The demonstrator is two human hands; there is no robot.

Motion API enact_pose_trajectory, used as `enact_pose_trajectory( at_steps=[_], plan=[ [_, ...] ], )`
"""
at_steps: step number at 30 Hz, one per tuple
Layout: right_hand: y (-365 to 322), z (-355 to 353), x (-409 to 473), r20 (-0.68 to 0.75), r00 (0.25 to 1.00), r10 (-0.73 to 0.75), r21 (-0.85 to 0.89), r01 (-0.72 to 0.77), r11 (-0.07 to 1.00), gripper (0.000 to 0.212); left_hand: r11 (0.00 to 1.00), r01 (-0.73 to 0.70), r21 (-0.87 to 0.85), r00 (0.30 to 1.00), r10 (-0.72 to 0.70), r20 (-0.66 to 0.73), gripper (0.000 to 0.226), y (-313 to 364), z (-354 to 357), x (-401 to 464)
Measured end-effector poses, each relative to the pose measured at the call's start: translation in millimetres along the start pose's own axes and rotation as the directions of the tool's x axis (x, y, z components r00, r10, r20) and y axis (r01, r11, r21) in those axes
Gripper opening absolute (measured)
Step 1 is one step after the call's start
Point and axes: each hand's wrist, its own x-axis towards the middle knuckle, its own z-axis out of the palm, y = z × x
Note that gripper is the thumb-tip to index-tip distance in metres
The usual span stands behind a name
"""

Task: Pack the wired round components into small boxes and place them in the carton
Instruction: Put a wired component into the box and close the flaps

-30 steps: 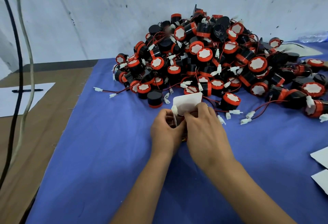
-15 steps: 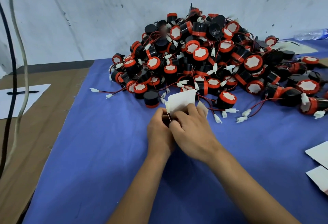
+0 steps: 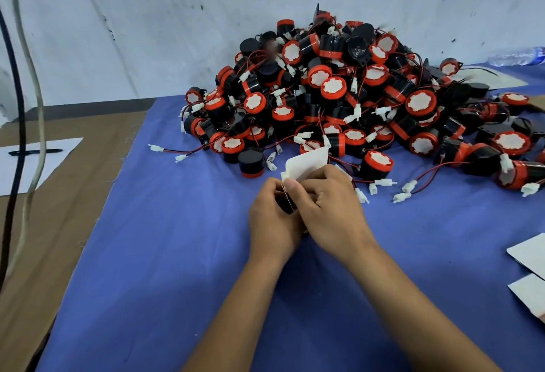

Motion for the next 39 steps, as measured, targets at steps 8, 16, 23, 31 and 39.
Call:
enact_pose_trajectory(
  at_steps=[8, 16, 23, 31, 39],
  plan=[
    [-6.0, 4.3, 1.9, -0.162, 0.985, 0.052, 0.032, -0.047, 0.998, 0.067, 0.992, -0.1, 0.078, 0.995, 0.099, 0.014, 0.015, 4.3, 3.1, -3.0],
    [0.4, -2.7, -1.7, 0.061, 0.998, 0.034, -0.069, -0.03, 0.997, 0.043, 0.998, -0.052, 0.022, 0.999, 0.052, 0.0, 0.023, 0.9, 0.7, -2.8],
    [5.8, -23.1, -3.9, 0.173, 0.982, -0.078, -0.118, 0.099, 0.988, 0.027, 0.995, -0.101, 0.007, 0.995, 0.101, 0.007, 0.023, -2.9, -2.7, -1.6],
    [4.8, -27.5, 1.5, -0.065, 0.997, -0.042, -0.155, 0.032, 0.987, 0.011, 0.99, -0.116, -0.082, 0.986, 0.125, 0.113, 0.019, -1.8, -2.8, -0.9],
    [2.3, -19.8, 1.8, -0.084, 0.991, -0.102, -0.148, 0.089, 0.985, 0.011, 0.97, 0.006, -0.243, 0.885, 0.108, 0.452, 0.034, -2.1, -26.5, 5.2]
  ],
)
